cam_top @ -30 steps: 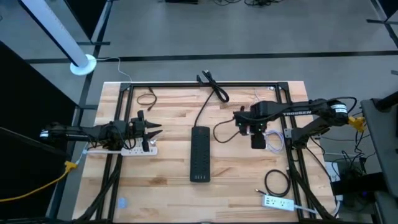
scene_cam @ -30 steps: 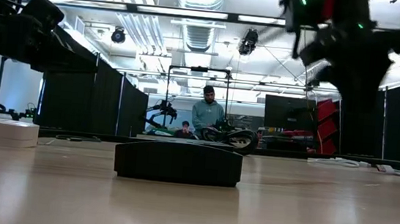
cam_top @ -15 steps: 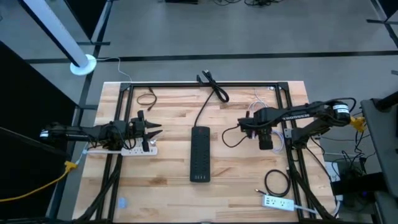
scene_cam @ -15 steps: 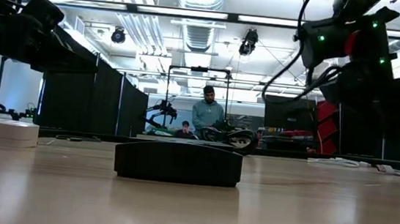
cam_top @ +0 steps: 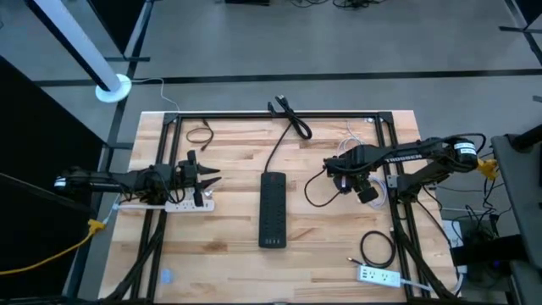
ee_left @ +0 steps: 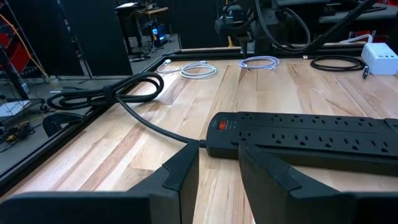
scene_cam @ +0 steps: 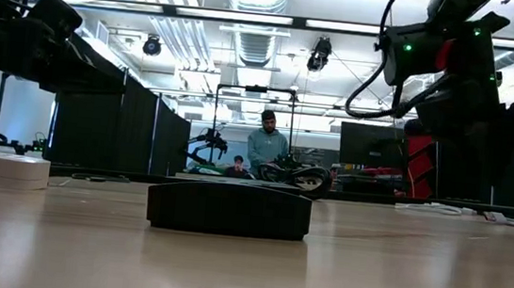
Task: Insert USB
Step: Insert the purple charger cable into the black outlet extension
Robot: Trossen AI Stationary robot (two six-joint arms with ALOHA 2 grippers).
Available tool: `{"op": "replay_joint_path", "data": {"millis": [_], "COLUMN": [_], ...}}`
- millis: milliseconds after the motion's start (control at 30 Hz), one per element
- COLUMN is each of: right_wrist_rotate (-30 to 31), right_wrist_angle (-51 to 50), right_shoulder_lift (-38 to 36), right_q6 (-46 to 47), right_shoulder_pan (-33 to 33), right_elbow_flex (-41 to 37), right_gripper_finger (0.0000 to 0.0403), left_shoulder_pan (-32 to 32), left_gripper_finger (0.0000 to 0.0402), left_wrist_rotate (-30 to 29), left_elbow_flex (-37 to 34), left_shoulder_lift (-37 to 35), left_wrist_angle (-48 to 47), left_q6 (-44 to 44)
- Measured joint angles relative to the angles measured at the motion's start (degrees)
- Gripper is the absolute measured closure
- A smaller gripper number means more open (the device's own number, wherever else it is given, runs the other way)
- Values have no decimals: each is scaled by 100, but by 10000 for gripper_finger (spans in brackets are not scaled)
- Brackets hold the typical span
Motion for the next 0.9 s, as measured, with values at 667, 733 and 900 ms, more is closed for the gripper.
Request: {"op": "replay_joint_path", "data": {"millis": [667, 733, 900], "right_wrist_rotate": [-116, -118, -117], "right_wrist_angle": [576, 773, 1014], "right_shoulder_lift": [7, 7, 35], "right_q6": [-10, 66, 200], "right_shoulder_pan": [-698, -698, -698], "right_elbow_flex": [-809, -811, -834], "right_gripper_finger": [249, 252, 263], "left_shoulder_pan": [-1, 0, -1], "left_gripper_finger": [299, 299, 299], "left_wrist_rotate": [-1, -1, -1], "left_elbow_flex": [0, 1, 0], "left_shoulder_lift": [0, 0, 0], "left_wrist_angle": [-1, 0, 0], "left_q6": [0, 0, 0]}}
